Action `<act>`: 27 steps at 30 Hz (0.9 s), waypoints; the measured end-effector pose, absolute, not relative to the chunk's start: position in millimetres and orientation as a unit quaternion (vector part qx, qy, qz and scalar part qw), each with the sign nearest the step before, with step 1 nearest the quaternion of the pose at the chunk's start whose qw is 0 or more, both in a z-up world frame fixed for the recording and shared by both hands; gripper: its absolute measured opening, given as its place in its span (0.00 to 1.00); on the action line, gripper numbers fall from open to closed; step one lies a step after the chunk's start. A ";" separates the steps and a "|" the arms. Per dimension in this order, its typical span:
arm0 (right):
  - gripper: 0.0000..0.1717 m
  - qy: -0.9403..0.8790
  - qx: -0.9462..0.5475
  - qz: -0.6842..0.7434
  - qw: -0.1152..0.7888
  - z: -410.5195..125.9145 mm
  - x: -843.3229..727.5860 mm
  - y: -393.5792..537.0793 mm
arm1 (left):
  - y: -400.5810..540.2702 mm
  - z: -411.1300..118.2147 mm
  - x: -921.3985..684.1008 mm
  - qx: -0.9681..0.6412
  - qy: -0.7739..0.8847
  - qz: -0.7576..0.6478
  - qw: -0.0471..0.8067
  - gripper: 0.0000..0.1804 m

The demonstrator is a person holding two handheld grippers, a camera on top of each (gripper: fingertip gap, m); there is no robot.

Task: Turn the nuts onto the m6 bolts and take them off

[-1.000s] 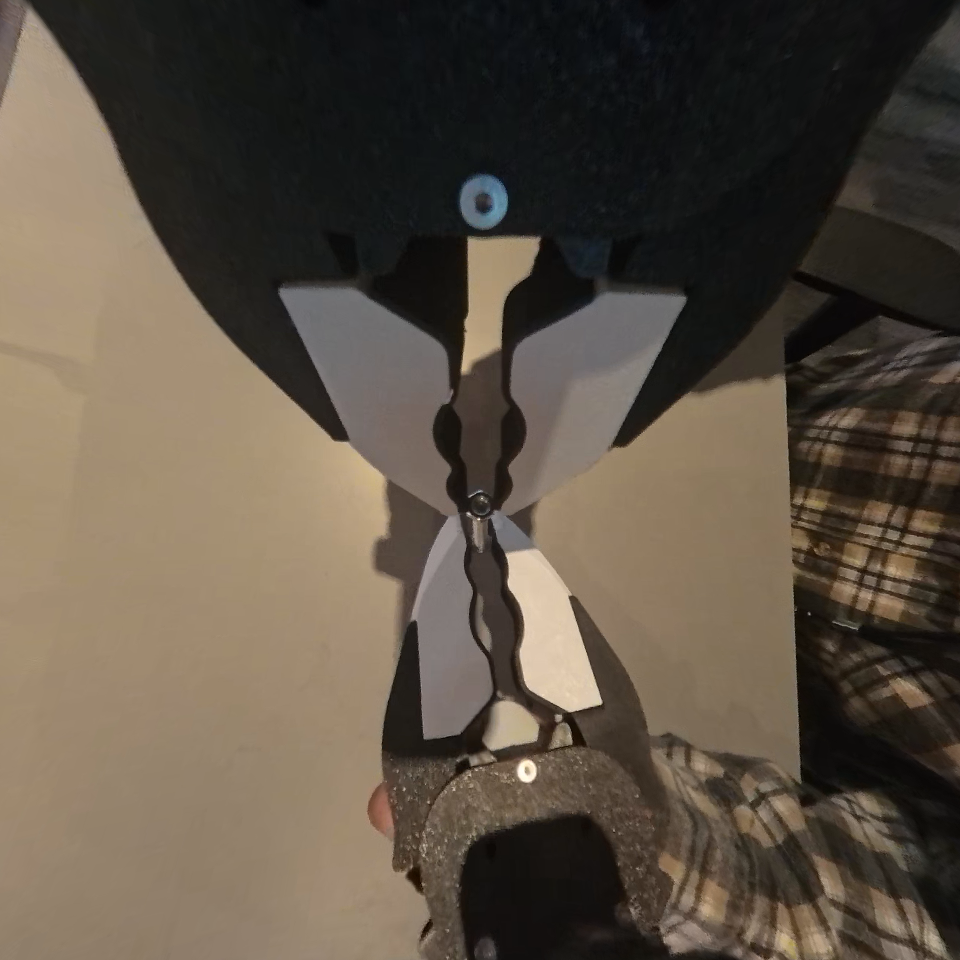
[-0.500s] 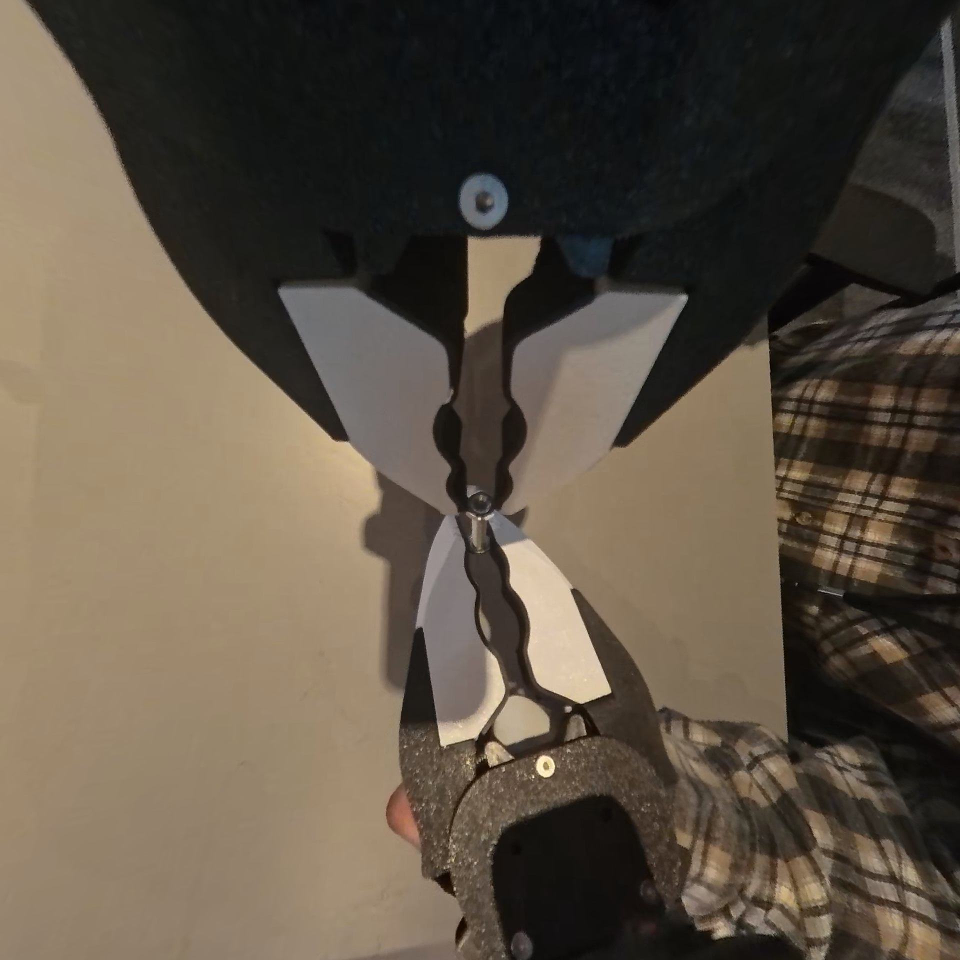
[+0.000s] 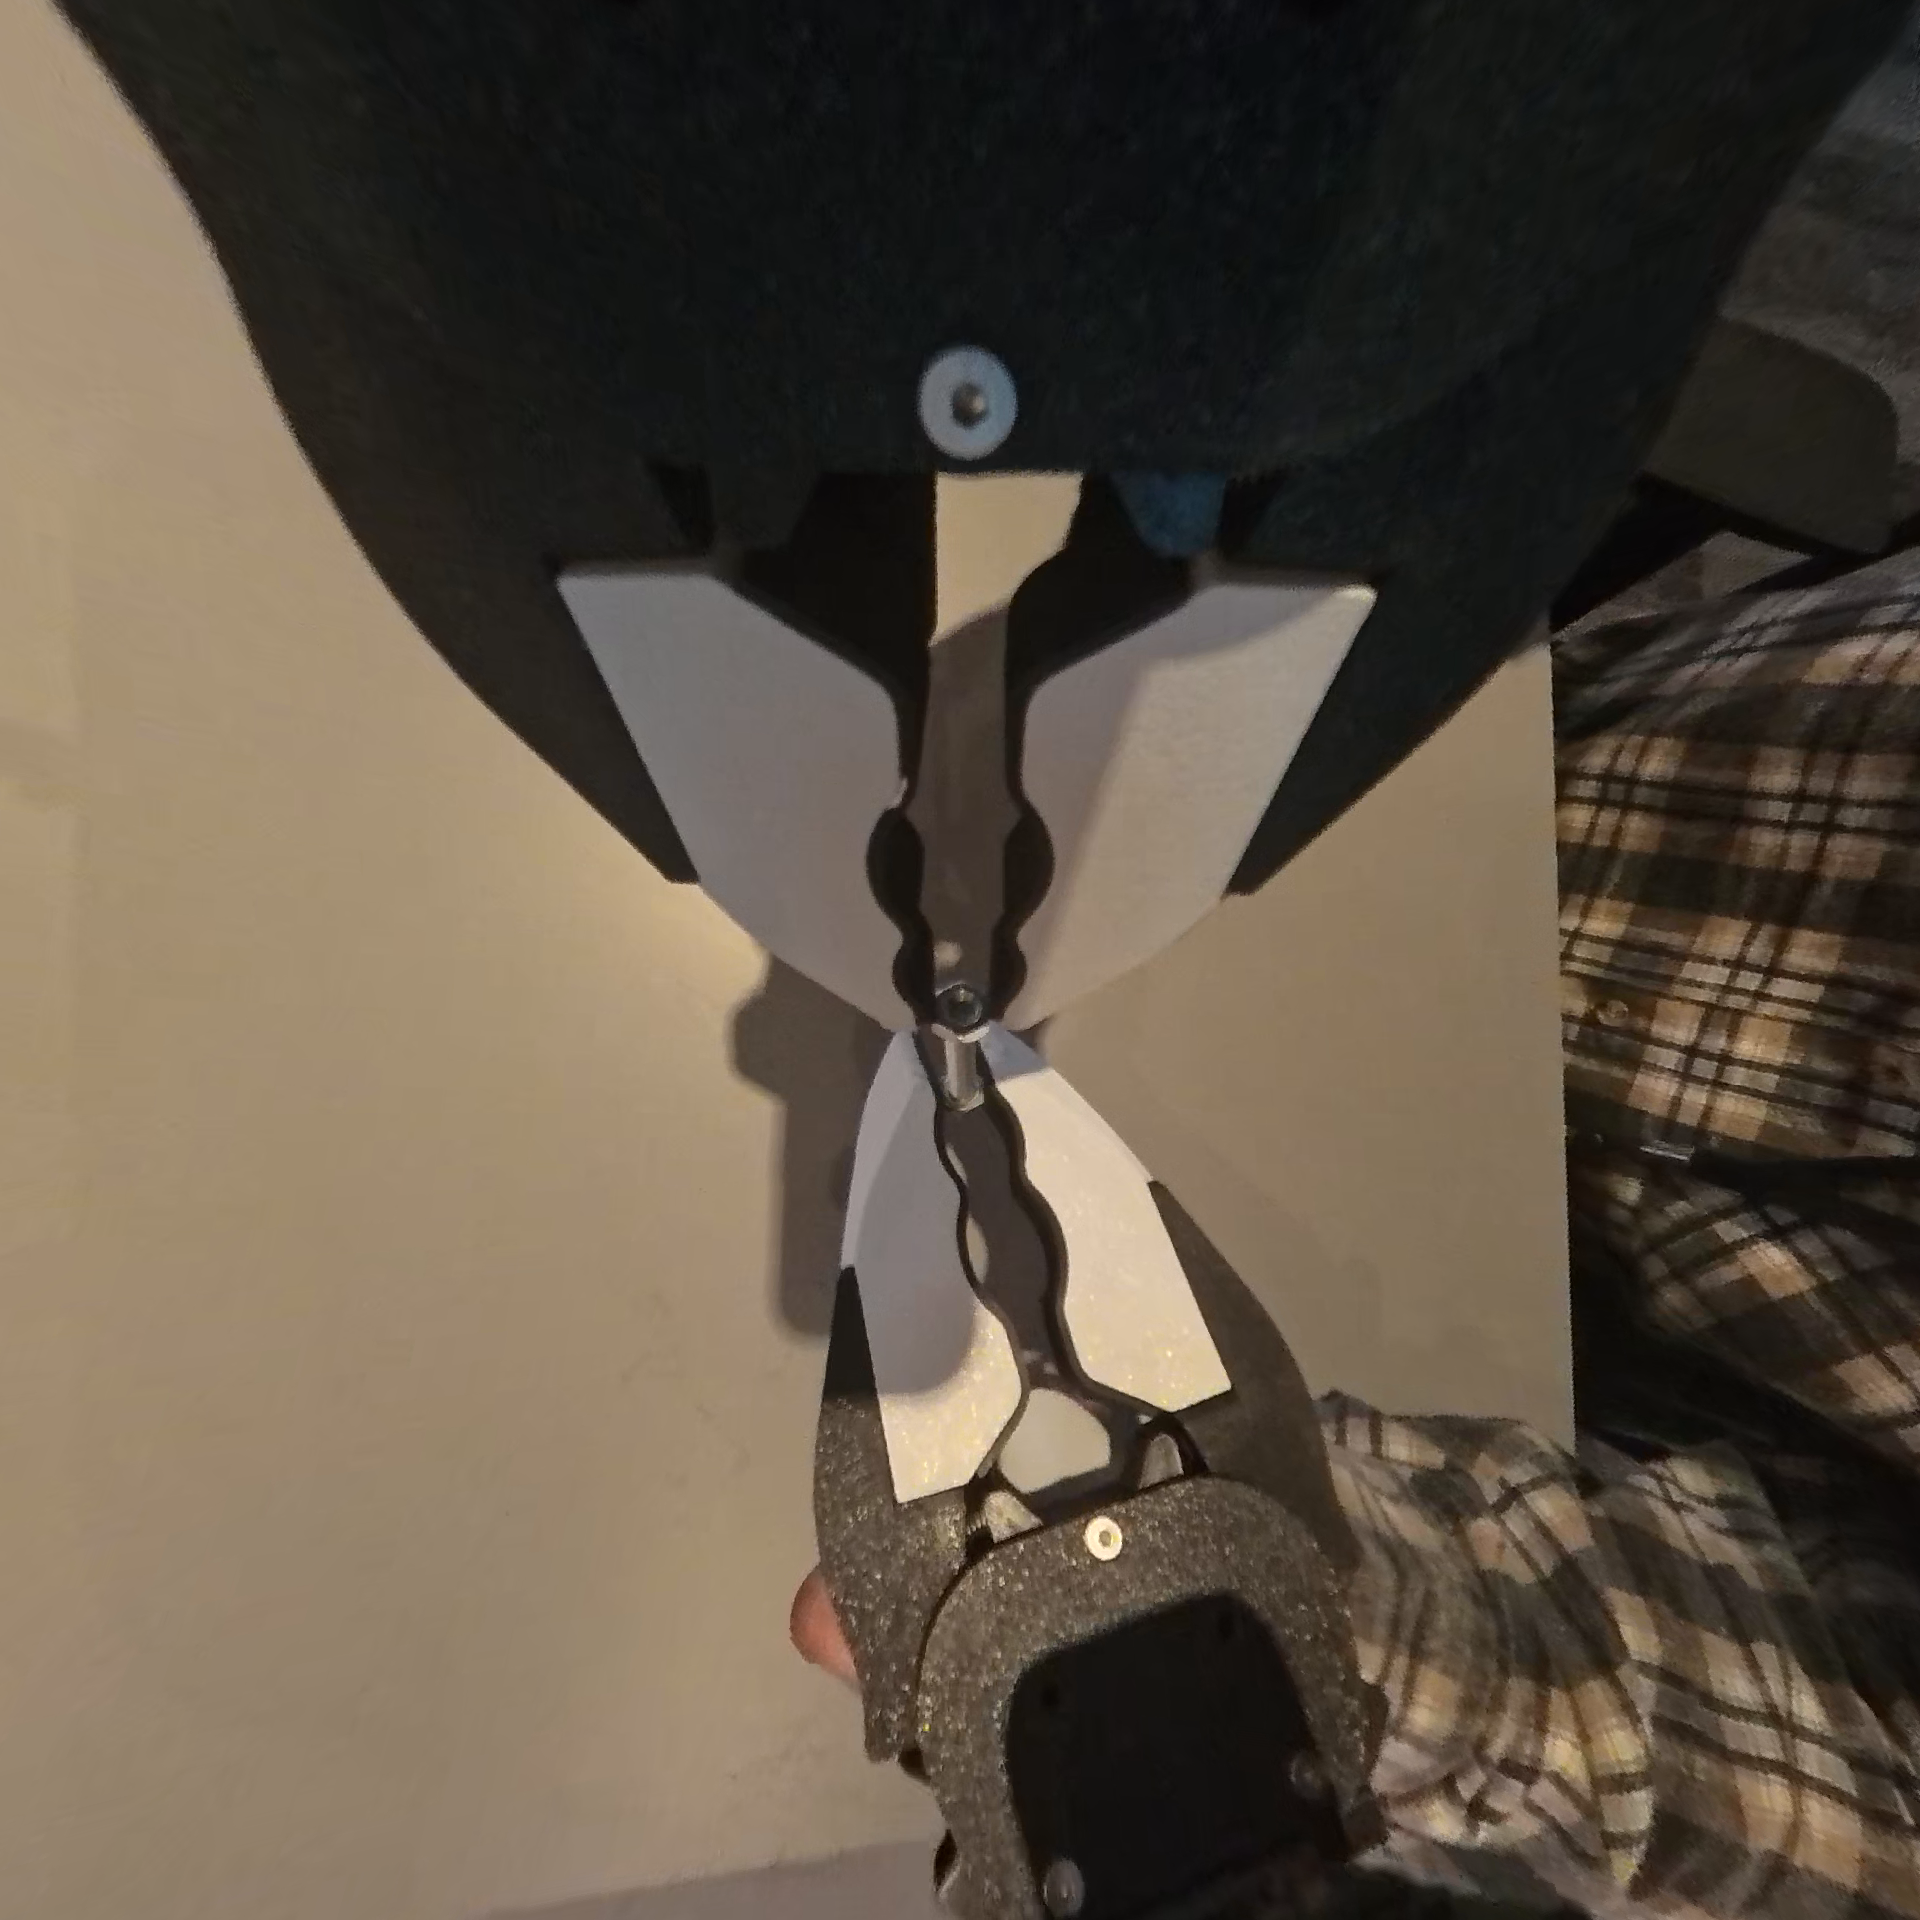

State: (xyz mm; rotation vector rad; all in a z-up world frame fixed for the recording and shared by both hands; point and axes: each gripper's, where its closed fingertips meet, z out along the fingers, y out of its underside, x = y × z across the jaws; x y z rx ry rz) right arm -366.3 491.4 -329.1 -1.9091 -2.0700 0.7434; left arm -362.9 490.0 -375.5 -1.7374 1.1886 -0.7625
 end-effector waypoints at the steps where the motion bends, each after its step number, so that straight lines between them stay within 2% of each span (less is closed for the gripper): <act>1: 0.06 -0.707 -0.650 0.255 0.116 -328.6 -366.7 491.2 | 490.1 -375.2 -363.1 -0.698 0.479 -0.303 0.438 0.06; 27: 0.06 -0.713 -0.644 0.255 0.108 -326.6 -368.8 487.9 | 486.5 -375.1 -362.0 -0.697 0.481 -0.312 0.430 0.06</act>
